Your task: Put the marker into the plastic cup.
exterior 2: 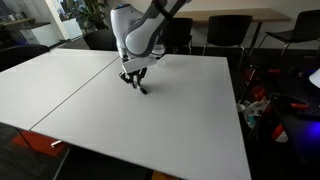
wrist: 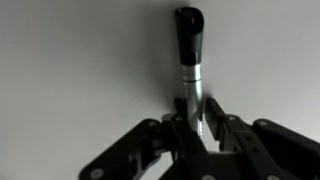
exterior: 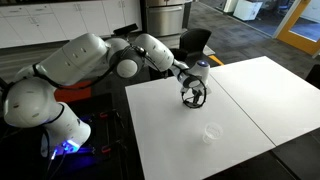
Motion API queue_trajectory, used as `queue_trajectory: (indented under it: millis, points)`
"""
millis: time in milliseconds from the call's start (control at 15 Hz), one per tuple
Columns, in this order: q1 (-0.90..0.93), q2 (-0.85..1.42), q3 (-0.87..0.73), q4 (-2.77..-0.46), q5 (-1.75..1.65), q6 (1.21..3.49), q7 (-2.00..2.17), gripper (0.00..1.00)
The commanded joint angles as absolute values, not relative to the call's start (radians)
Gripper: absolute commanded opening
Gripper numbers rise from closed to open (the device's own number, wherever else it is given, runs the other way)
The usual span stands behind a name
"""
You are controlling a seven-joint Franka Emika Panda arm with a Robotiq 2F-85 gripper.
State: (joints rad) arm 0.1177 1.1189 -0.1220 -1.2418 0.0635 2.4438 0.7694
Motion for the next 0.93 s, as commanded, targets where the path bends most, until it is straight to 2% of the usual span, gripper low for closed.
queue_trajectory:
  millis: [0, 133, 400, 867]
  points:
    - [0.128, 1.143, -0.135, -1.187, 0.063, 2.394, 0.781, 0.01]
    - [0.130, 1.128, -0.132, -1.202, 0.061, 2.390, 0.773, 0.05]
    - [0.163, 1.031, -0.149, -1.309, 0.041, 2.421, 0.778, 0.05]
    - [0.275, 0.817, -0.281, -1.522, -0.063, 2.492, 0.907, 0.05]
